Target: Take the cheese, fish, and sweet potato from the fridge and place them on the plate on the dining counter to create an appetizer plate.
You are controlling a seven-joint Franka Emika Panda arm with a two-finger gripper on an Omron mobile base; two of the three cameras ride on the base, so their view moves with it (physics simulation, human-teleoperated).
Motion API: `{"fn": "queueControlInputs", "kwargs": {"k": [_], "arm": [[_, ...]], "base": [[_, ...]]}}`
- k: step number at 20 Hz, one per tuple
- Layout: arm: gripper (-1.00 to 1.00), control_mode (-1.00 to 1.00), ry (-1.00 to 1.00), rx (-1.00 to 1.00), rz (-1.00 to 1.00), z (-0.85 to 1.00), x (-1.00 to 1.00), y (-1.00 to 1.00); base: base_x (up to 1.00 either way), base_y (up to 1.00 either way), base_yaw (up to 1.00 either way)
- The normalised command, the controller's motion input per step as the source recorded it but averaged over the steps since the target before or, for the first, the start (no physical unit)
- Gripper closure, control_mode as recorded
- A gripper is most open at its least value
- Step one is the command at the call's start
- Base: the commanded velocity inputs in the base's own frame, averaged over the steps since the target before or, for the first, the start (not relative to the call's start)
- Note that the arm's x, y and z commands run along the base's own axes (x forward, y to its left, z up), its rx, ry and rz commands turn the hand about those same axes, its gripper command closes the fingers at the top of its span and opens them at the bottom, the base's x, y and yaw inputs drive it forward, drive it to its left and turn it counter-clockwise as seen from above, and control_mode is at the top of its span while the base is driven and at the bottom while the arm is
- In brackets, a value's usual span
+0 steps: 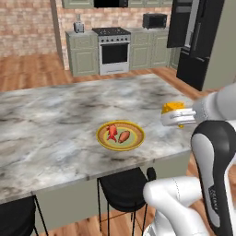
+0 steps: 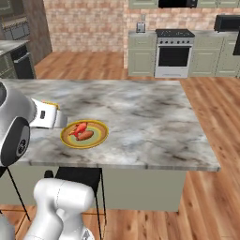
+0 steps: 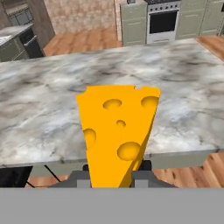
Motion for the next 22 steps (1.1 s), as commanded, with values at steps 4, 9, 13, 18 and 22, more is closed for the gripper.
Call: {"fn": "queueControlInputs", "kwargs": {"k": [4,9,13,18,22], "arm": [[1.00,-1.00,0.18,0.00,0.06,-0.28,0.53,-0.02],[1.00,-1.00,0.13,-0.01,0.18,-0.33,0.35,-0.16],[1.00,-1.00,0.09,-0.04,0.27,-0.49,0.38,-0.34],[1.00,-1.00,0.04,-0.17,0.21,-0.56,0.39,-0.05],[1.00,-1.00,0.00,-0.16,0.10,-0.37,0.43,0.02]], "base": [[0.00,0.00,0.00],[0.00,0.00,0.00],[0.00,0.00,0.00],[0.00,0.00,0.00],[0.00,0.00,0.00]]}}
